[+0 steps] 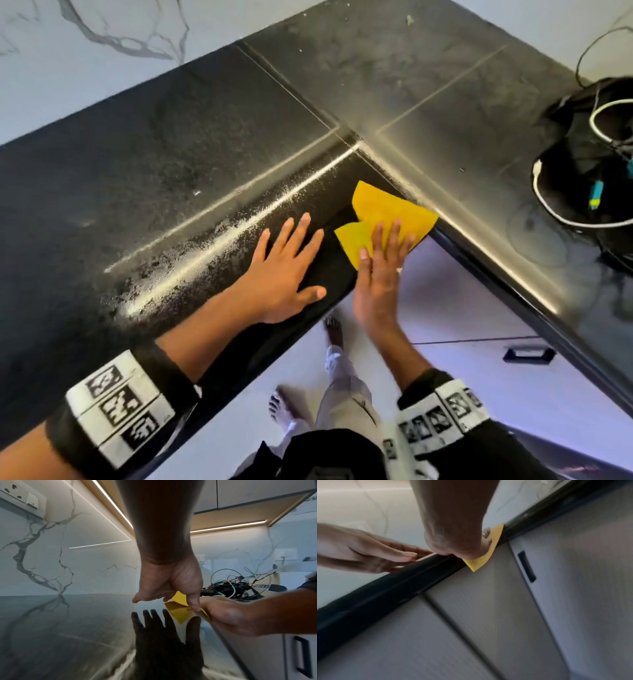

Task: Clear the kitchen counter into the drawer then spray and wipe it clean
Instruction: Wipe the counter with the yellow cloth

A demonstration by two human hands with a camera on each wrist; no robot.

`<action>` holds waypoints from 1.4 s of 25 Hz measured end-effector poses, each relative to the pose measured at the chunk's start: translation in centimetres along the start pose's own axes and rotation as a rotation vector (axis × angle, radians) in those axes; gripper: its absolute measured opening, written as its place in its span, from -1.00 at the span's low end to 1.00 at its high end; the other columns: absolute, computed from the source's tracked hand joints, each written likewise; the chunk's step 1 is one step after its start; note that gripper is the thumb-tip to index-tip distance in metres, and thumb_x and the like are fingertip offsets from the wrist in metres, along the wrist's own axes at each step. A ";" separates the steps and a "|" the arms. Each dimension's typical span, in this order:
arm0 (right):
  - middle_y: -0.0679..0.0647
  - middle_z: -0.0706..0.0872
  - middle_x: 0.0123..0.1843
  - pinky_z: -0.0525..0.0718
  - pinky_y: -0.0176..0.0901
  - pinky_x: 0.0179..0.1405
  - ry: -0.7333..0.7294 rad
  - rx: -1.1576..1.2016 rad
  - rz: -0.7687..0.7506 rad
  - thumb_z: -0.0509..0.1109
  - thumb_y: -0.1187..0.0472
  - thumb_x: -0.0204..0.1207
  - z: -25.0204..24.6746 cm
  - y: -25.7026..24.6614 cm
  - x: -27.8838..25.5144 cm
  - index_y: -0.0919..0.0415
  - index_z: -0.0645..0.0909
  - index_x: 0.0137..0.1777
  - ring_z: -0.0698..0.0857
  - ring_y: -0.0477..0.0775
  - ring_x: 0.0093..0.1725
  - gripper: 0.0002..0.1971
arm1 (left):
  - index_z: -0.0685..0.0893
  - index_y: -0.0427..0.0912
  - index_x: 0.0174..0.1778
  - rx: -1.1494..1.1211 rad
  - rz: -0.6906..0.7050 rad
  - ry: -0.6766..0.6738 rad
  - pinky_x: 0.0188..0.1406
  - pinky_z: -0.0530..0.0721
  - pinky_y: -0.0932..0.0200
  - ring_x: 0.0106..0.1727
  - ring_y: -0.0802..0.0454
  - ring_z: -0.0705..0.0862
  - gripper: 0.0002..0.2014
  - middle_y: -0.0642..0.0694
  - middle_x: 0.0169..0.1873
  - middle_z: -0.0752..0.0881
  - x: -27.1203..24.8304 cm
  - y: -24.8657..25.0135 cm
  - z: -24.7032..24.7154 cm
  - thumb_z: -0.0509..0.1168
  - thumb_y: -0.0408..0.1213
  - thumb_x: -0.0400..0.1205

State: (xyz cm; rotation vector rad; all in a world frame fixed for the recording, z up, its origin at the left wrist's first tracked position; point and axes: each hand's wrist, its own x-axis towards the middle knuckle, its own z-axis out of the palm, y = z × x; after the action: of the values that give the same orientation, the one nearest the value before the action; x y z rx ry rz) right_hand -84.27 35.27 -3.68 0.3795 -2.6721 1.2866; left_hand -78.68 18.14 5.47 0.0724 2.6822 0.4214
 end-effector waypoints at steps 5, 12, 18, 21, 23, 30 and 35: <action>-0.04 -0.32 0.72 -0.01 -0.16 0.71 0.071 0.377 0.266 0.09 0.22 0.78 1.3 -3.4 -2.1 0.19 -0.02 0.73 -0.26 -0.01 0.73 -0.43 | -0.44 -0.01 0.66 0.100 0.032 -0.011 0.63 -0.38 -0.25 0.61 -0.08 -0.55 -0.11 -0.03 0.56 -0.61 -3.3 0.9 2.5 0.08 0.20 0.70; 0.24 -0.10 0.75 -0.17 -0.60 0.47 0.167 0.425 0.548 0.03 0.25 0.80 1.0 -4.9 0.4 0.31 -0.16 0.71 -0.02 0.18 0.74 -0.41 | -0.36 -0.03 0.68 0.120 0.014 0.184 0.63 -0.36 -0.21 0.67 -0.10 -0.44 -0.10 -0.10 0.65 -0.45 -5.3 2.2 5.9 0.12 0.18 0.67; 0.24 -0.17 0.76 -0.20 -0.33 0.65 0.071 0.521 0.493 0.03 0.08 0.79 1.8 -4.1 -1.8 0.22 -0.24 0.71 -0.06 0.20 0.75 -0.35 | 0.08 -0.20 0.72 0.134 -0.136 0.381 0.56 -0.01 -0.34 0.72 -0.22 0.00 -0.06 -0.21 0.72 -0.04 -9.7 3.1 10.5 0.39 0.11 0.54; 0.42 -0.18 0.73 -0.34 -0.59 0.49 0.269 0.358 0.395 0.04 0.25 0.77 2.2 -2.2 2.9 0.39 -0.08 0.71 -0.16 0.34 0.73 -0.41 | 0.10 -0.21 0.71 0.129 -0.248 0.427 0.57 -0.01 -0.35 0.72 -0.24 -0.01 -0.01 -0.23 0.72 -0.03 -11.9 4.6 12.7 0.47 0.07 0.48; 0.42 -0.21 0.73 -0.36 -0.59 0.48 0.136 0.329 0.309 0.02 0.29 0.77 3.4 -4.1 -1.7 0.35 -0.08 0.72 -0.24 0.33 0.73 -0.42 | 0.07 -0.20 0.72 0.115 -0.339 0.451 0.61 -0.07 -0.32 0.72 -0.23 -0.07 -0.12 -0.22 0.72 -0.07 -13.4 5.4 13.7 0.27 0.12 0.58; 0.13 -0.23 0.77 -0.03 0.39 0.66 -0.231 -0.184 -0.735 -0.12 -0.08 0.76 2.5 0.3 -10.8 -0.18 -0.03 0.73 -0.21 0.42 0.72 -0.47 | 0.03 -0.25 0.72 0.027 -0.585 0.583 0.65 -0.05 -0.35 0.72 -0.24 -0.10 -0.20 -0.25 0.72 -0.12 -20.6 4.8 17.3 0.11 0.03 0.61; 0.19 0.15 0.73 0.11 0.30 0.67 -0.481 -0.444 -1.514 0.26 0.13 0.71 -2.8 1.7 0.5 -0.11 0.27 0.67 0.10 0.43 0.70 -0.45 | 0.09 -0.31 0.70 -0.027 -0.615 0.717 0.64 -0.02 -0.36 0.72 -0.28 -0.08 -0.20 -0.29 0.71 -0.10 -24.7 3.7 20.8 0.08 0.08 0.62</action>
State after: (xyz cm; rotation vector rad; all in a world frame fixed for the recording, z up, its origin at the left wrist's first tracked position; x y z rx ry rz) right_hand -85.15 38.44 -3.10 2.1637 -1.7587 0.1045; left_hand -47.60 24.70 -1.55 -1.0683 3.1513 0.3156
